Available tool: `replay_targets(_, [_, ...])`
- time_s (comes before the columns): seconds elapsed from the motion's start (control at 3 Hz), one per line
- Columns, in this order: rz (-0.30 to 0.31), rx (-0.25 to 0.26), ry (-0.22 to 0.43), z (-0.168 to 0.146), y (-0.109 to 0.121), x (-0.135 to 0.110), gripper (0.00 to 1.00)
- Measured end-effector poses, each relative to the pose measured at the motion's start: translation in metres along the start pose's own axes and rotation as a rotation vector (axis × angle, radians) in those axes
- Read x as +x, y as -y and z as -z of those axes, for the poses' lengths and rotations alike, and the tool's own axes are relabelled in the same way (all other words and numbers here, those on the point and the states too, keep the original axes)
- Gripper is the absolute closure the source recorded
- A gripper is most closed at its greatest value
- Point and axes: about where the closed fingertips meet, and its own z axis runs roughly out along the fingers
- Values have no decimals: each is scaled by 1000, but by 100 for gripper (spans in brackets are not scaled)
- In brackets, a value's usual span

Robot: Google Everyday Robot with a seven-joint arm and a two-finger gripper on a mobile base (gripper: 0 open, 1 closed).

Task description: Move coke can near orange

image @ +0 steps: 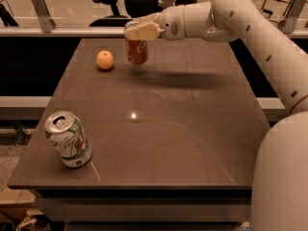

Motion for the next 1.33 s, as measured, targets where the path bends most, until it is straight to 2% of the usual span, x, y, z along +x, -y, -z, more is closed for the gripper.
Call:
replay_targets(0.33, [-14,-40,23,-16,-4,6,100])
replay_targets(0.67, [-29,-90,30,-35,-17,9,100])
replay_targets(1.0, [-43,-117,27,-47,-25,14,100])
replay_targets(1.33, [-53,-107,19,-43,-24,21,100])
